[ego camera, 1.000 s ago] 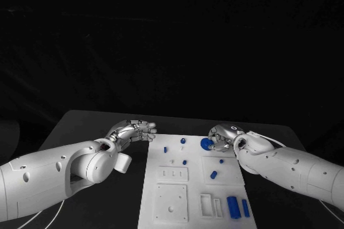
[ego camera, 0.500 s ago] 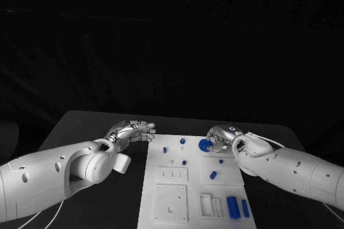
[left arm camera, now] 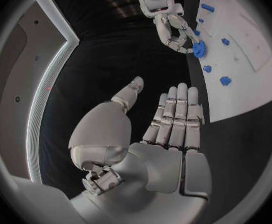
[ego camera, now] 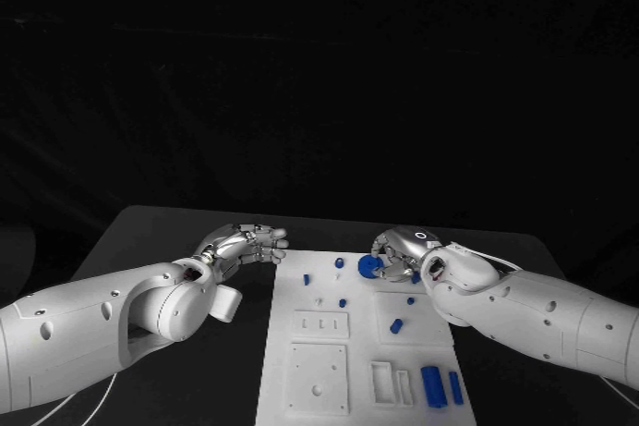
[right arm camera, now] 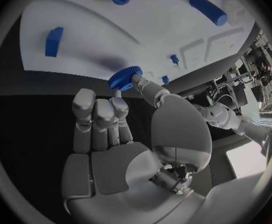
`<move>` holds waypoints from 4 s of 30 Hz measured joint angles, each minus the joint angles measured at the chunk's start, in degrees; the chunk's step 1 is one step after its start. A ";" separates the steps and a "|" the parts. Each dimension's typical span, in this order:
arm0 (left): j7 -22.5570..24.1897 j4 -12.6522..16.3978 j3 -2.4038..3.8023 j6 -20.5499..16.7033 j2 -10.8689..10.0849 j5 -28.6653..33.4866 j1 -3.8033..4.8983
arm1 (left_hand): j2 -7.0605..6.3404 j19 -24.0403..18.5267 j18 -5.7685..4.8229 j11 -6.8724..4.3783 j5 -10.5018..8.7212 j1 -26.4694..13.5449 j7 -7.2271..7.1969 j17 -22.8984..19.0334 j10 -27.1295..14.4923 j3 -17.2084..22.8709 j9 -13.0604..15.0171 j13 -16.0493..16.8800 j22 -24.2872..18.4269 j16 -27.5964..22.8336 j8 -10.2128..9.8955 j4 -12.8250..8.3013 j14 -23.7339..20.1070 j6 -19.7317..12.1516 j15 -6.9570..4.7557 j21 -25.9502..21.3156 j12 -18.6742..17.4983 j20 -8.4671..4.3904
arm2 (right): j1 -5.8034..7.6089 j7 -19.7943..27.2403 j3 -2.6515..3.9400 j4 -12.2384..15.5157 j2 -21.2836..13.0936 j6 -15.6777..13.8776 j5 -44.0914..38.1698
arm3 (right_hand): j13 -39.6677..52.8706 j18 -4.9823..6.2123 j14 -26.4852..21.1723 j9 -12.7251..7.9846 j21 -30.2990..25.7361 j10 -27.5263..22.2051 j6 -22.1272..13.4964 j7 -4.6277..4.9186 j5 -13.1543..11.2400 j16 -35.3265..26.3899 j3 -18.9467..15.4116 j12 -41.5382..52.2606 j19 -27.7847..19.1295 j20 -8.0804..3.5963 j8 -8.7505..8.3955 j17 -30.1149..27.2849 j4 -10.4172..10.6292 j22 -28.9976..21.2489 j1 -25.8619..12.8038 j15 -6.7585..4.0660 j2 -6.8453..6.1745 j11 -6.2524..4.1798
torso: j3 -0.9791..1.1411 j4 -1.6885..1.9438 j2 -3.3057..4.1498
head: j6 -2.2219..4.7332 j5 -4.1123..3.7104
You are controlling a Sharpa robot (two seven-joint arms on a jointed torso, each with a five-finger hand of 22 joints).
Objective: Assemble the parts on the task board
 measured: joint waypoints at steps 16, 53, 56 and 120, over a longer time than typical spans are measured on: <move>0.02 -0.14 0.00 0.00 0.10 -0.09 0.00 | 0.00 0.00 -0.10 0.00 0.00 0.00 0.00 0.00 0.00 0.00 0.00 0.00 -0.01 0.00 0.00 0.00 0.00 0.00 0.00 0.00 0.00 0.00 | -0.01 -2.03 -0.01 1.91 3.30 -0.41 -2.63 | 0.00 0.04 0.00 0.25 0.00 0.10 2.73 0.35 -0.17 0.01 0.32 0.00 0.13 0.06 -0.07 0.06 0.63 0.00 0.09 0.02 -0.37 0.08 | -0.04 0.12 0.02 | 0.11 0.25; 0.01 -0.12 -0.01 0.00 0.13 -0.14 0.00 | 0.00 0.00 0.41 0.00 0.00 0.00 0.00 0.00 0.00 0.00 0.00 -0.02 -0.04 0.00 0.00 0.00 0.00 0.00 0.00 0.00 0.01 0.00 | -0.07 -3.62 -0.07 0.62 5.64 0.48 -4.11 | -0.36 0.04 -0.01 0.16 0.00 0.10 2.50 0.78 -0.17 -0.19 0.55 -0.01 0.40 -0.01 -0.40 0.09 1.18 0.00 0.54 0.20 -0.82 0.09 | -0.03 0.01 0.01 | -0.07 0.83; 0.01 -0.13 0.01 0.00 0.12 -0.14 0.00 | 0.00 0.00 0.41 0.00 0.00 0.00 0.00 0.00 0.00 0.00 0.00 -0.04 -0.04 0.00 0.00 0.00 0.00 0.00 0.00 0.00 0.01 0.00 | -0.08 -3.61 -0.11 0.40 5.45 0.60 -4.11 | -0.36 0.04 -0.02 0.18 0.00 0.10 2.50 0.79 -0.18 -0.19 0.55 -0.01 0.40 -0.01 -0.47 0.10 1.18 0.00 0.54 0.21 -0.82 0.09 | -0.02 0.01 0.01 | -0.10 0.77; -0.01 -0.80 0.01 0.01 0.24 -0.17 0.00 | 0.00 0.00 -0.09 0.00 0.00 0.00 0.00 0.00 0.00 0.00 0.00 -0.03 -0.03 0.00 -0.21 0.00 0.00 0.00 0.00 0.00 -0.21 0.00 | -0.66 -3.62 -1.07 1.04 3.48 3.25 -1.23 | -1.21 -0.09 0.05 -1.98 -0.45 -3.05 -5.39 4.02 4.93 -1.34 -5.22 -1.17 -0.21 0.20 -5.68 0.89 1.09 0.00 -1.19 2.79 -3.28 3.21 | 0.02 0.02 -0.01 | -0.09 0.42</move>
